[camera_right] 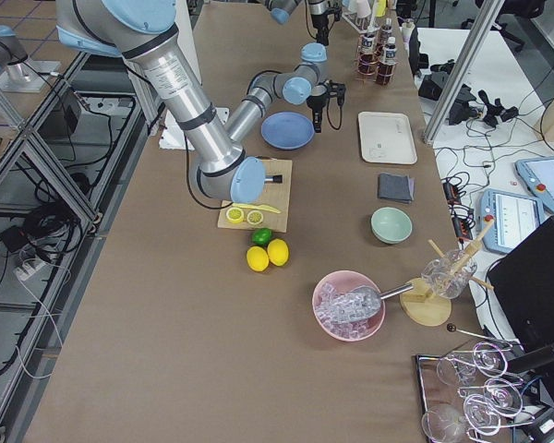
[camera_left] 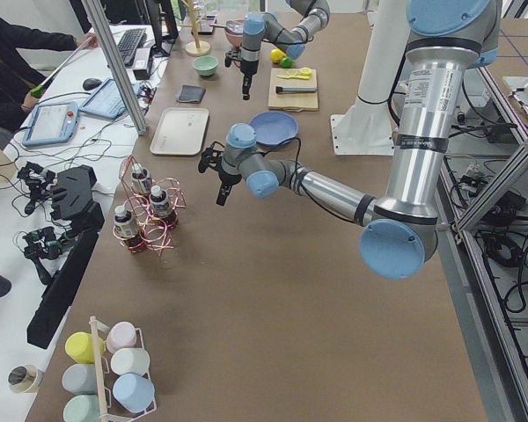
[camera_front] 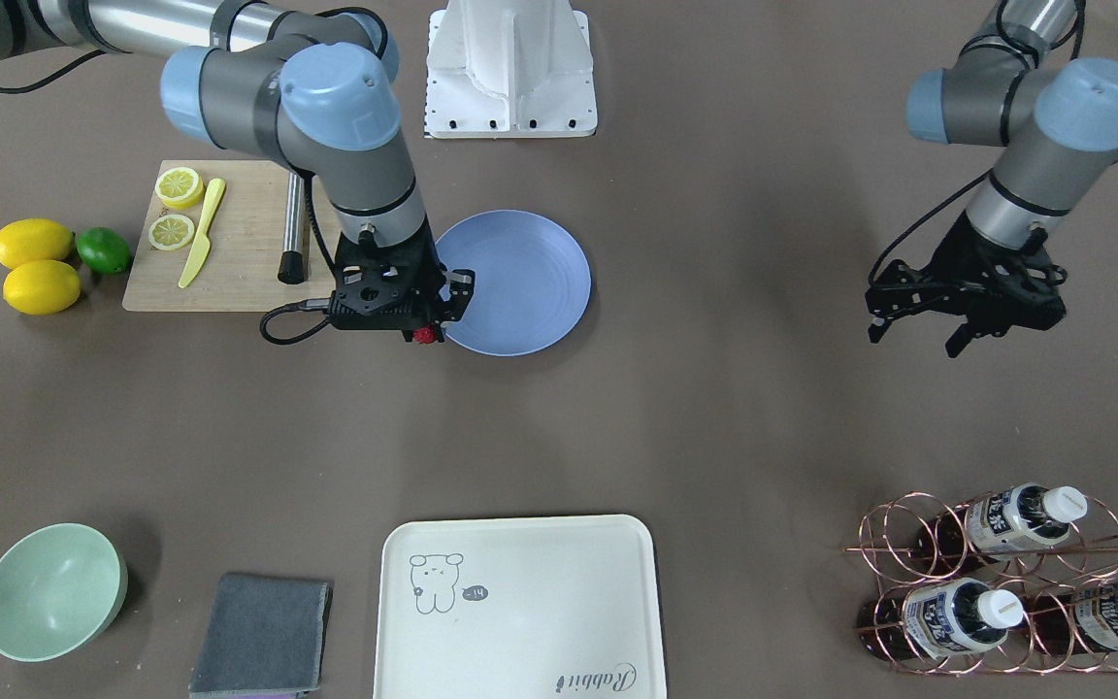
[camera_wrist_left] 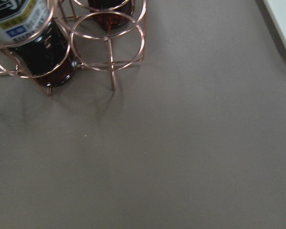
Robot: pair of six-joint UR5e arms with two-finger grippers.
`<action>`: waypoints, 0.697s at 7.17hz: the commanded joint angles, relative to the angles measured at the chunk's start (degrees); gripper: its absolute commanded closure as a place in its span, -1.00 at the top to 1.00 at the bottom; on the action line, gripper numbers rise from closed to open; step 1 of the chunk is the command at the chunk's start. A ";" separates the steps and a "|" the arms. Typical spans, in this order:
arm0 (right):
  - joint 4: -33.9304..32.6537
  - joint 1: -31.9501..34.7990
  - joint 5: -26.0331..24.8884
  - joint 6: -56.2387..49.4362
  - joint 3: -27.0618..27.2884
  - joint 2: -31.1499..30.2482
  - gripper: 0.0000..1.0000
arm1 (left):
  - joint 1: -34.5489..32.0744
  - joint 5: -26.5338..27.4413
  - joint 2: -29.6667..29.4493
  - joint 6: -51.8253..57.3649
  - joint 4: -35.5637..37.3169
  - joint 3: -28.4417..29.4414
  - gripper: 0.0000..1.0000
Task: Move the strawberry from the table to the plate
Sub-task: 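Carry the strawberry toward the blue plate with the right gripper while the left arm withdraws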
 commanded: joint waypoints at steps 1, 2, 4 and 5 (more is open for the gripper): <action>-0.91 -6.24 -4.67 3.74 -0.09 1.14 -1.00 | -4.09 -2.51 1.59 8.18 0.16 2.90 0.97; -0.83 -8.97 -6.17 5.75 -0.26 1.14 -1.00 | -4.71 -3.13 1.59 8.36 0.16 3.35 0.97; -0.21 -12.85 -8.73 7.16 -0.79 0.88 -1.00 | -5.67 -3.13 1.59 8.37 0.16 3.62 0.97; -0.21 -14.00 -9.17 7.35 -0.96 0.79 -1.00 | -5.85 -3.22 1.50 8.37 0.07 4.14 0.97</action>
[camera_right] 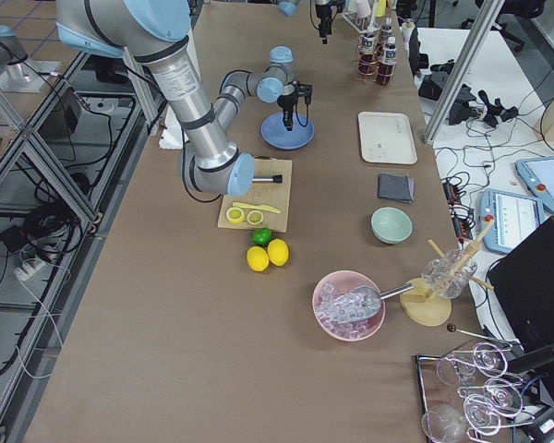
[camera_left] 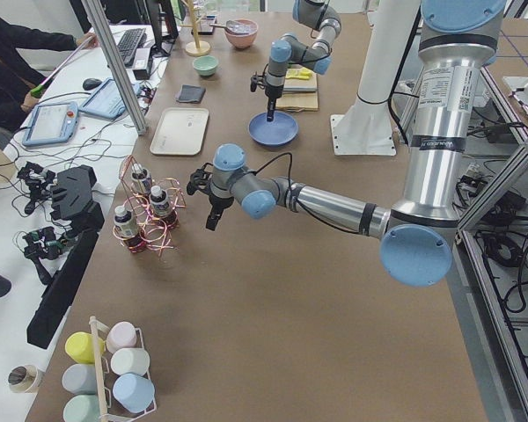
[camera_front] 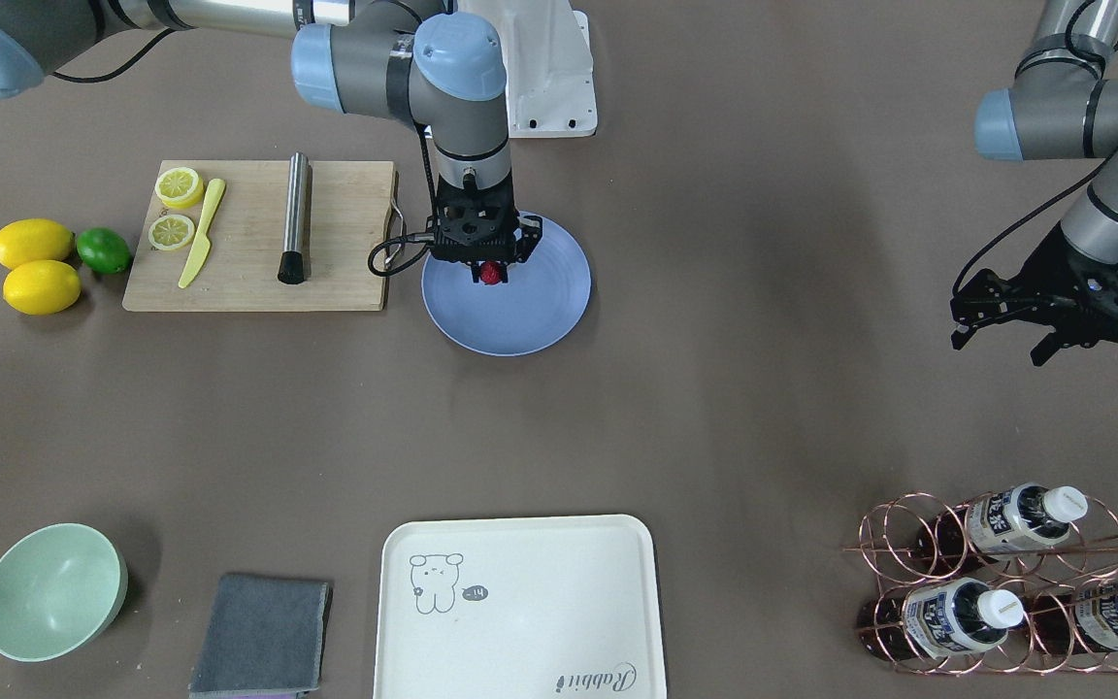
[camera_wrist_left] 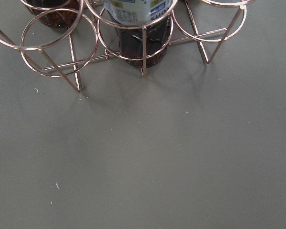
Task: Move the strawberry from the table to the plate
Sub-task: 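Lower the strawberry onto the blue plate and open the right gripper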
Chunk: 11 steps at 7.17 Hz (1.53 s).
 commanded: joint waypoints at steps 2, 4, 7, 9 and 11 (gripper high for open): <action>0.18 -2.52 -3.56 0.38 -1.25 0.24 -1.00 | -1.29 -0.10 0.03 0.14 -0.16 1.10 0.97; 2.09 -2.60 -4.18 0.29 -3.18 0.94 -1.00 | -1.30 -0.01 0.90 0.14 -0.42 1.36 0.97; 7.21 -2.52 -3.83 0.64 -5.75 1.38 0.99 | -1.30 -0.10 1.61 0.14 -0.68 1.28 0.97; 2.60 -1.73 -3.48 0.73 -1.20 0.68 1.00 | -1.91 -0.10 1.61 0.14 -0.51 1.28 0.97; -2.96 2.11 0.53 0.20 5.65 -0.89 1.00 | -4.53 -1.58 3.18 6.77 0.36 1.54 0.97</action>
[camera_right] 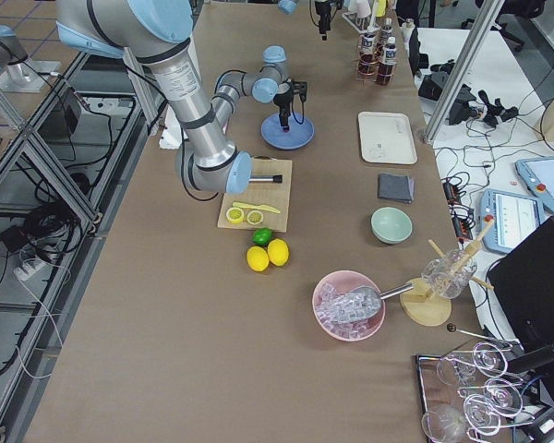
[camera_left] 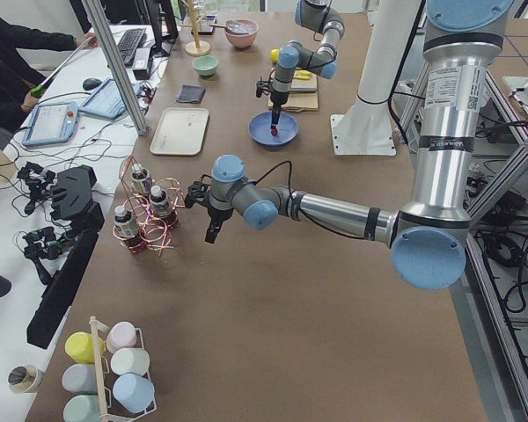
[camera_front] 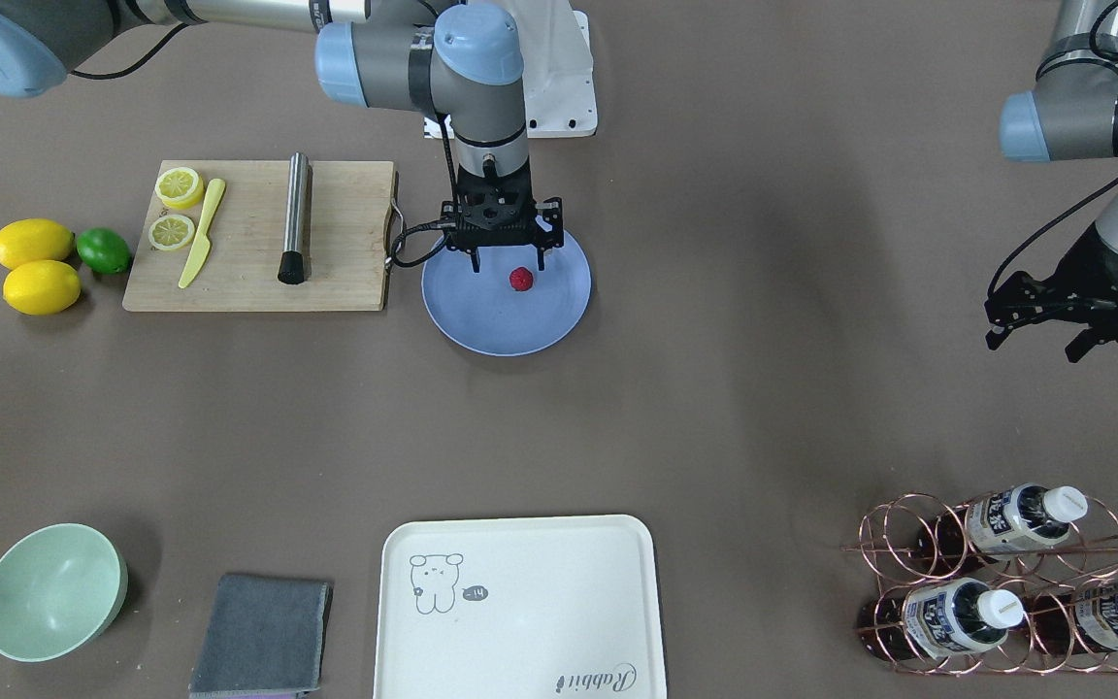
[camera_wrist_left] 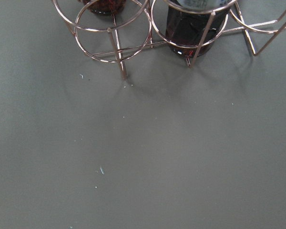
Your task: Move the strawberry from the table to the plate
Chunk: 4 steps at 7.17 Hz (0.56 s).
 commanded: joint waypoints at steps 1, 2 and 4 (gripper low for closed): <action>-7.63 6.86 7.54 -1.26 7.94 -4.36 1.00 | -3.99 -2.63 2.05 6.23 0.55 0.46 0.97; -11.15 12.13 11.60 -7.19 11.11 -7.96 1.00 | -5.49 -3.43 3.28 8.43 0.64 0.46 0.97; -12.95 23.11 16.27 -27.35 16.74 -20.32 1.00 | -9.09 -4.83 3.56 12.29 4.30 0.37 0.96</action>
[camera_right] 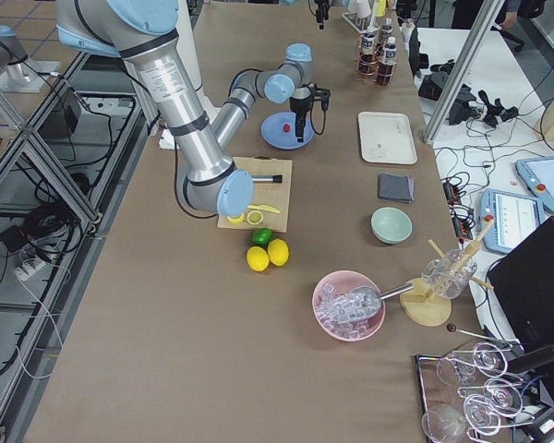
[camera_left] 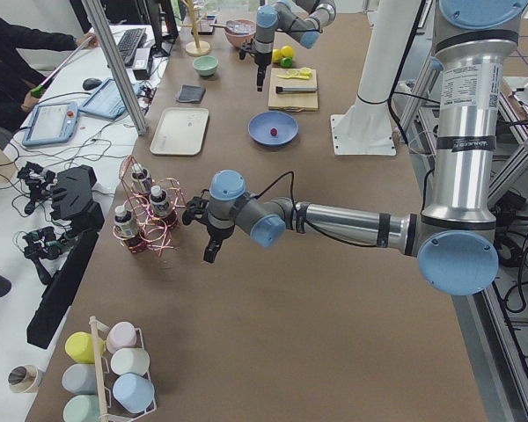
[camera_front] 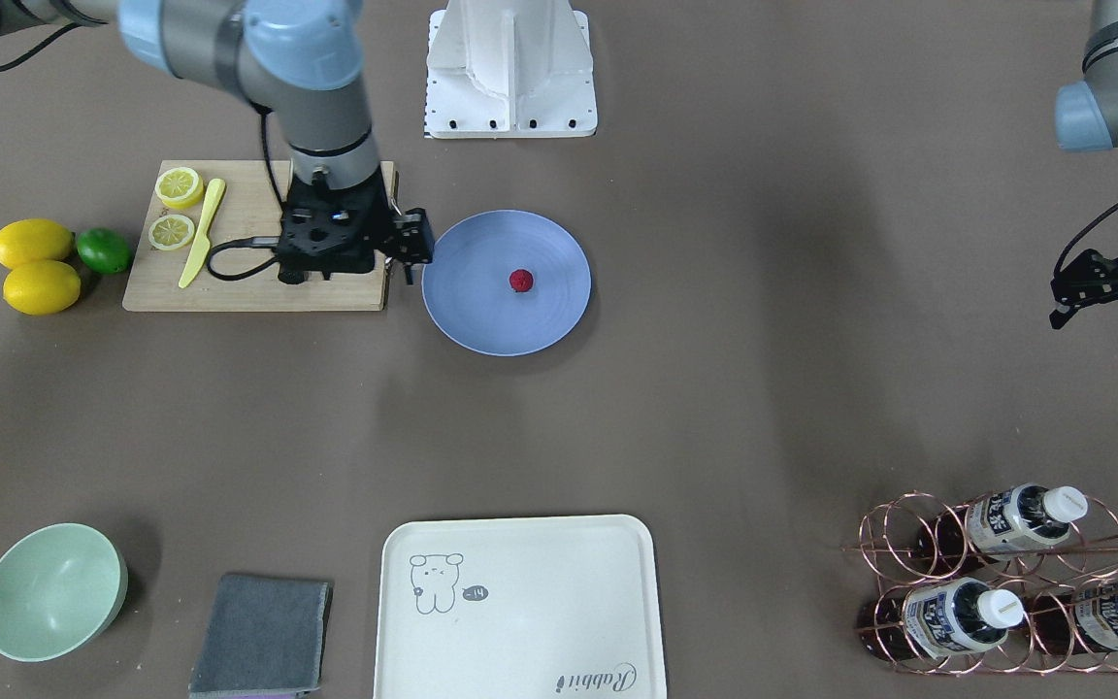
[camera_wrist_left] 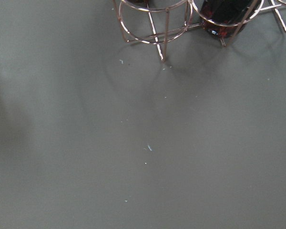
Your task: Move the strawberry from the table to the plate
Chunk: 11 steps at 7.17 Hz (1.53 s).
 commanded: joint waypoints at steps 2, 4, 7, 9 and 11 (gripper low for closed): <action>-0.65 18.49 12.05 -26.06 5.78 -16.63 1.00 | -8.42 -0.79 -0.16 14.34 9.77 -0.19 0.97; -0.74 27.21 14.97 -40.37 5.09 -22.88 1.00 | -11.33 -0.79 -1.04 18.60 14.35 -0.11 0.97; -0.30 41.70 20.59 -60.95 -2.79 -27.12 1.00 | -12.57 -0.88 -4.64 20.02 21.49 0.85 0.97; 8.44 46.21 21.40 -63.55 -10.43 -28.97 1.00 | -12.57 -0.97 -4.56 20.02 20.97 2.88 0.97; 15.57 48.24 21.40 -63.29 -15.89 -31.25 1.00 | -12.66 -1.06 -4.47 20.02 21.40 2.71 0.97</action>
